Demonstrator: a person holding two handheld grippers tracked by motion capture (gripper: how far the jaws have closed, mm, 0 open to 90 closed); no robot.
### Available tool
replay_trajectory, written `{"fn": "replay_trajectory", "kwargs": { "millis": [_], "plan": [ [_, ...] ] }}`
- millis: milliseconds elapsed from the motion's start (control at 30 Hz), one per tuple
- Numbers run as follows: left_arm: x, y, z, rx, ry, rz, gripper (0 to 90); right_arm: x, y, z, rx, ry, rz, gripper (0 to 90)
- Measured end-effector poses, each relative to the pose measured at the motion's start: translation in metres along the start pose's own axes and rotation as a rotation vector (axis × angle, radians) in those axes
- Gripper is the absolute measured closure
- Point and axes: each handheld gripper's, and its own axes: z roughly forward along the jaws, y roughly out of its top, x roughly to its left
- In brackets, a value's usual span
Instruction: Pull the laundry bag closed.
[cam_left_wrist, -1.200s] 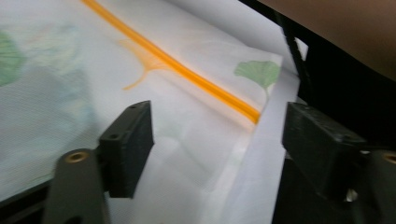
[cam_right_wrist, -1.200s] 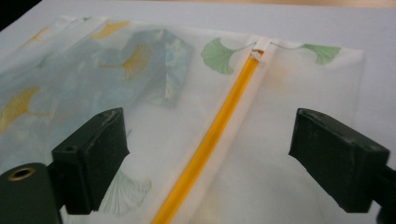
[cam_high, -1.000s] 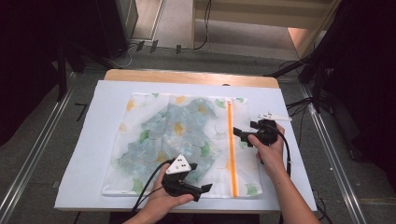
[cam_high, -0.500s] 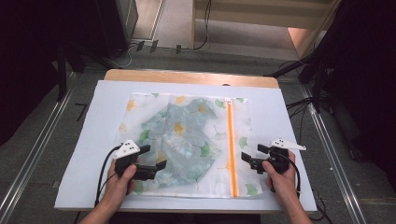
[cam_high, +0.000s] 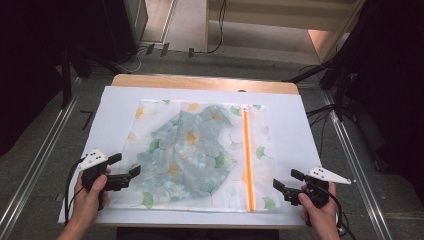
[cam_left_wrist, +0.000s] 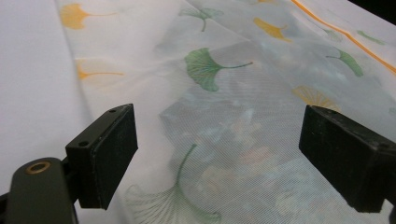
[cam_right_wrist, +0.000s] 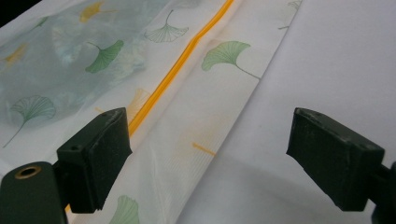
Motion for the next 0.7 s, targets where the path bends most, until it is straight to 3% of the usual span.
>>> {"fn": "replay_trajectory", "kwargs": {
  "millis": [233, 367, 700],
  "plan": [
    [0.003, 0.001, -0.002, -0.011, 0.024, -0.011, 12.3, -0.006, -0.008, -0.016, -0.013, -0.015, 0.001, 13.3],
    [0.001, 0.001, 0.000, -0.005, 0.027, -0.001, 12.3, -0.010, -0.007, -0.016, -0.022, -0.020, 0.017, 13.4],
    [0.006, 0.001, 0.003, 0.009, 0.056, -0.035, 13.1, -0.012, -0.007, -0.012, 0.000, -0.025, 0.017, 13.4]
  ]
}}
